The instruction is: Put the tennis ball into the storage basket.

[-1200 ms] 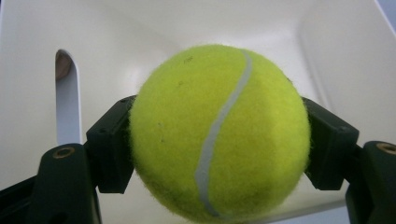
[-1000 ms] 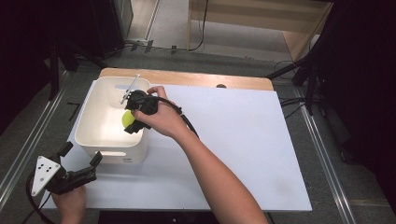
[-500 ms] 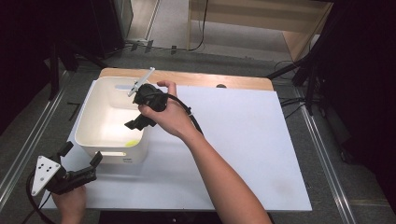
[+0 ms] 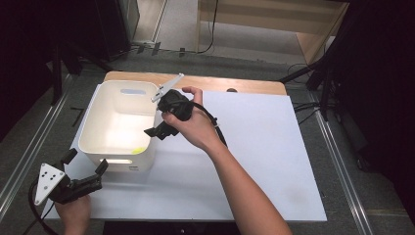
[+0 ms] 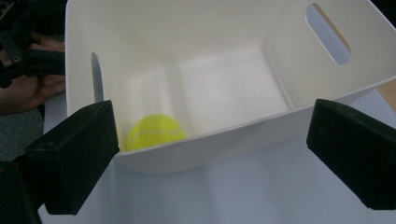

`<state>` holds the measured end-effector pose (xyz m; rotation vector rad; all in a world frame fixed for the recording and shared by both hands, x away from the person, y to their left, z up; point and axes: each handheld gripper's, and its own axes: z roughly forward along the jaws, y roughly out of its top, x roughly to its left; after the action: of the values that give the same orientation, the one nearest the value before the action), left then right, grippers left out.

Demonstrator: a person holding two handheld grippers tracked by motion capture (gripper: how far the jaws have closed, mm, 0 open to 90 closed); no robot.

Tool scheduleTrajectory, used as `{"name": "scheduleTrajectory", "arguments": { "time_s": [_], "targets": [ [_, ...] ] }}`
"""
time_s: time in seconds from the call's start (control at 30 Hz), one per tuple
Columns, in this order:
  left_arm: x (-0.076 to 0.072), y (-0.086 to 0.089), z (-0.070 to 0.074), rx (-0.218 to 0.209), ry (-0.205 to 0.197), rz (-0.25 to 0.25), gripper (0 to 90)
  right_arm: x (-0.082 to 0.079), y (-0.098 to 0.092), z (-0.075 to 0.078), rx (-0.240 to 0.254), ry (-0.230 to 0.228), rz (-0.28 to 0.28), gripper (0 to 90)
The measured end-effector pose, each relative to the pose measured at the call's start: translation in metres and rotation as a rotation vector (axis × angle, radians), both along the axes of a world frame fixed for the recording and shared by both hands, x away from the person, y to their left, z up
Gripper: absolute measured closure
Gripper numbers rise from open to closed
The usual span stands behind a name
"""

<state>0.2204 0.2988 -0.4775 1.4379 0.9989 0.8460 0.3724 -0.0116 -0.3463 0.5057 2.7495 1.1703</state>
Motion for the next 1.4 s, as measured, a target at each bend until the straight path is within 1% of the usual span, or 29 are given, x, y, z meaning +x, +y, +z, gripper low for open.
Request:
{"name": "scheduleTrajectory", "arguments": {
  "time_s": [0.1,0.2,0.27,0.37,0.43,0.47,0.63,0.67,0.77,0.83,0.87,0.93,1.13,1.4],
  "targets": [
    [0.000,0.000,0.000,0.007,0.006,0.003,0.0,-0.002,-0.007,-0.003,0.008,0.001,-0.008,1.1],
    [0.000,0.000,0.000,0.004,0.002,0.001,0.0,-0.004,-0.014,-0.006,0.019,0.010,-0.020,1.1],
    [0.000,0.000,0.000,0.005,0.003,0.000,0.0,-0.004,-0.018,-0.008,0.020,0.004,-0.022,1.1],
    [0.000,-0.001,0.000,0.007,0.003,0.001,0.0,-0.006,-0.025,-0.012,0.023,0.006,-0.040,1.0],
    [0.000,-0.001,0.000,0.009,0.003,0.000,0.0,-0.007,-0.029,-0.014,0.028,0.006,-0.041,1.0],
    [0.000,-0.001,0.000,0.011,0.004,0.000,0.0,-0.008,-0.031,-0.014,0.029,0.006,-0.056,0.0],
    [0.000,-0.001,0.000,0.011,0.003,-0.001,0.0,-0.011,-0.041,-0.020,0.032,0.006,-0.060,0.0],
    [0.000,-0.001,0.000,0.011,0.003,-0.001,0.0,-0.012,-0.043,-0.021,0.032,0.014,-0.071,0.0],
    [0.000,-0.001,0.000,0.012,0.004,-0.001,0.0,-0.014,-0.049,-0.025,0.037,0.012,-0.077,0.0],
    [0.000,-0.001,0.000,0.013,0.003,-0.001,0.0,-0.015,-0.054,-0.027,0.039,0.009,-0.091,0.0],
    [0.000,-0.001,0.000,0.015,0.005,-0.002,0.0,-0.016,-0.056,-0.028,0.045,0.014,-0.097,0.0],
    [0.000,-0.001,0.000,0.018,0.006,-0.001,0.0,-0.017,-0.061,-0.030,0.051,0.011,-0.098,0.0],
    [0.000,-0.002,0.000,0.020,0.005,0.003,0.0,-0.021,-0.075,-0.036,0.065,0.015,-0.130,0.0],
    [0.000,-0.002,-0.001,0.020,0.005,0.001,0.0,-0.026,-0.091,-0.043,0.066,0.020,-0.152,0.0]
  ]
}}
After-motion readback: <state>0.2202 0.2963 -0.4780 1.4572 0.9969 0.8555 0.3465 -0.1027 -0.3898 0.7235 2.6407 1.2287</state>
